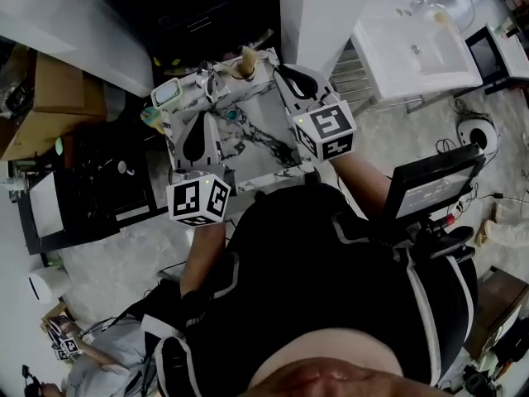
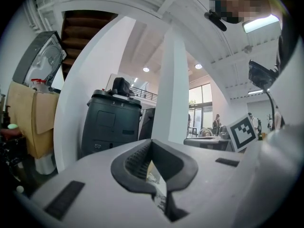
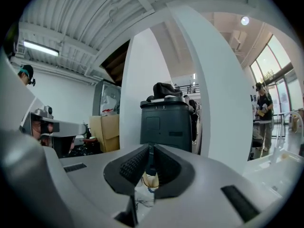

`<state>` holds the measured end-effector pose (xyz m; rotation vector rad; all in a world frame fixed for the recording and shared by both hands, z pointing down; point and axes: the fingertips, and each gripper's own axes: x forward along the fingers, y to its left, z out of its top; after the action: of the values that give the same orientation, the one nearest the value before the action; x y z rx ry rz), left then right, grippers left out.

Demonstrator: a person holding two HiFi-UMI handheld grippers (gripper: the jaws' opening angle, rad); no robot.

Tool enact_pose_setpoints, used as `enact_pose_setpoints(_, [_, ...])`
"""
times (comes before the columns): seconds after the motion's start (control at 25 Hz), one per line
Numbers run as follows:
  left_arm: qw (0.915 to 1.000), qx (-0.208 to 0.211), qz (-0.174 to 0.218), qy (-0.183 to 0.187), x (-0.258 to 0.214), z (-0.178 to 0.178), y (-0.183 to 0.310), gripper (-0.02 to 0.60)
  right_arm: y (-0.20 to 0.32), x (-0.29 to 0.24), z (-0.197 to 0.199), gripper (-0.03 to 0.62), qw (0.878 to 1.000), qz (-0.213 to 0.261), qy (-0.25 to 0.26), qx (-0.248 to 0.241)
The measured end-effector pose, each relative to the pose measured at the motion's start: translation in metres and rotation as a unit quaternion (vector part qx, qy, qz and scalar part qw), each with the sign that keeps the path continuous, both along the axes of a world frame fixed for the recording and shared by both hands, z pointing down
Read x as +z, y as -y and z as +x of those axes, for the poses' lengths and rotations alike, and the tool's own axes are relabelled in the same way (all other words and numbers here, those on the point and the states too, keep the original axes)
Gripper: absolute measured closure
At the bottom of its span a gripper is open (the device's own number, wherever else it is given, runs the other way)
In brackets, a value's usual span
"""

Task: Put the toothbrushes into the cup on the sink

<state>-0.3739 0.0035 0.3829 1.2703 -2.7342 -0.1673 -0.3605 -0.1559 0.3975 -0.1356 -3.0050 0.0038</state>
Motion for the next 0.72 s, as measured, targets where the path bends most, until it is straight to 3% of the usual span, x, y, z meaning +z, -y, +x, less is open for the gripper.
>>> enact_pose_setpoints(0.72, [0.9992, 0.039, 0.001, 0.007, 0.009, 0.003, 0.032, 0.575, 0.027, -0.007, 0.022, 0.571, 0.999, 0.017, 0.016, 0.045])
